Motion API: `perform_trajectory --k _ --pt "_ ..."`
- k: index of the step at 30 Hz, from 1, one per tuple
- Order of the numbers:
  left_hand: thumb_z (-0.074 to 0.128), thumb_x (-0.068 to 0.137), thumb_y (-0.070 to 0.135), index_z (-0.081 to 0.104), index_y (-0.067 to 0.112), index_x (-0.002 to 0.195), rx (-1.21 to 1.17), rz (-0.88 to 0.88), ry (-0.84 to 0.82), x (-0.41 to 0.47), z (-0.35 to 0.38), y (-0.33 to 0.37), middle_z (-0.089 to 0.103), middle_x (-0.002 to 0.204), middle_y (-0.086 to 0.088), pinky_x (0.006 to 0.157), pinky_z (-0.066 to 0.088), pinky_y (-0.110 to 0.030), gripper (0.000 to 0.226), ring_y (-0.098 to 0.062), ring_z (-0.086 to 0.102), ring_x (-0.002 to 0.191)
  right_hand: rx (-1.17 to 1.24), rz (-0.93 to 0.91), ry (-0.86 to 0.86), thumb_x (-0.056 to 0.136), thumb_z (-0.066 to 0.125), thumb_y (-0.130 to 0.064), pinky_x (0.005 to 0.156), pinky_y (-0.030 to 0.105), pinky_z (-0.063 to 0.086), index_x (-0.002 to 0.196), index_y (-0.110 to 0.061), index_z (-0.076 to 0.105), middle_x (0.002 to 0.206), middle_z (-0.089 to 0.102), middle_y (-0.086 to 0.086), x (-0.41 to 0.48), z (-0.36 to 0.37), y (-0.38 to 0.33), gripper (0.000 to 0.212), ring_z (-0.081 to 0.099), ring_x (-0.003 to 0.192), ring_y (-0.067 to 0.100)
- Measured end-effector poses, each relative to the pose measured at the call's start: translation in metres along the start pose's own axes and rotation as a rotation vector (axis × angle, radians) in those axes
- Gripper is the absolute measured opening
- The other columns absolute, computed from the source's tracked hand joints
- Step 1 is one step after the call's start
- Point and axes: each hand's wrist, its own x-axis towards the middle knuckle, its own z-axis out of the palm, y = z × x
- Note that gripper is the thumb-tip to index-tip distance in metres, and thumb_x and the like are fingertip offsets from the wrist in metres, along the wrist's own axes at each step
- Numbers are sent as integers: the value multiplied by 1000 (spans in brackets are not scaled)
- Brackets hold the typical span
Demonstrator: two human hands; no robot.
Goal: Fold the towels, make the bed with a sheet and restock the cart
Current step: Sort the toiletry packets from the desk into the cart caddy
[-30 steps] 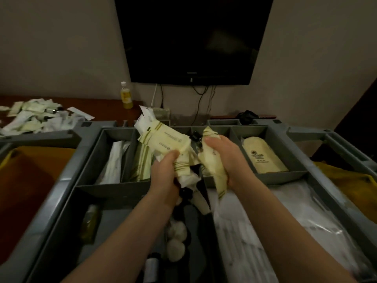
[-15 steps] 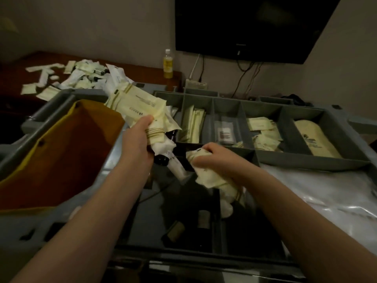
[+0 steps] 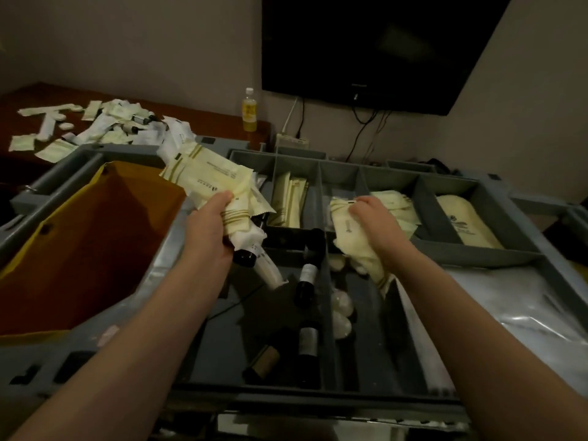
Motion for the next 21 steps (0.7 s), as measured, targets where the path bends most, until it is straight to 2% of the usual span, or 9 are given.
perform_trajectory --k 4,6,11,13,15,17,18,19,21 --pt "60 89 19 58 12 118 29 -21 -66 0 23 -15 67 100 -5 65 53 -32 30 -18 66 81 280 56 180 94 55 -15 62 25 49 130 -23 42 97 53 -4 29 -50 13 39 58 77 14" --pt "60 89 21 60 13 116 45 -18 -78 2 35 -22 67 101 -4 65 53 -32 28 -17 66 81 283 3 292 93 59 -17 65 26 52 132 -26 42 95 50 -12 47 -75 25 44 60 80 13" --pt "57 92 18 59 13 109 61 11 -34 4 68 -43 65 92 -1 51 52 -24 18 -13 64 74 194 -27 447 93 58 -24 63 17 41 124 -20 56 119 58 0 106 -114 52 32 51 79 3" --pt "57 92 18 59 12 110 62 19 -7 3 81 -52 64 91 -2 51 51 -24 19 -12 63 73 156 -1 376 94 55 -30 75 22 45 130 -21 51 126 55 3 128 -118 58 37 53 91 10" --pt "57 92 18 58 10 117 59 29 20 1 93 -61 63 92 -2 53 51 -24 26 -12 62 74 -51 17 218 92 57 -36 92 37 45 137 -26 42 140 42 9 147 -116 69 49 49 113 24" --pt "57 92 17 56 8 121 50 48 59 2 102 -70 63 91 -2 49 51 -21 31 -12 62 73 -463 3 84 90 59 -35 108 48 31 143 -34 34 153 20 10 155 -108 81 59 29 135 36" --pt "57 92 16 56 8 123 47 55 78 2 106 -74 64 91 -1 47 51 -20 32 -12 63 72 -617 -38 55 91 57 -32 111 52 21 144 -37 32 157 12 8 156 -103 88 59 17 141 36" --pt "58 91 16 56 8 123 46 56 91 1 109 -77 64 91 -1 46 50 -19 33 -12 63 72 -719 -90 23 93 54 -32 113 54 14 144 -38 33 159 10 5 157 -98 96 56 10 144 33" --pt "59 91 16 56 9 120 54 49 106 -1 113 -82 64 90 -2 46 50 -19 30 -13 63 73 -843 -131 -108 97 43 -38 114 55 6 139 -36 43 156 24 2 157 -89 108 42 15 144 28"
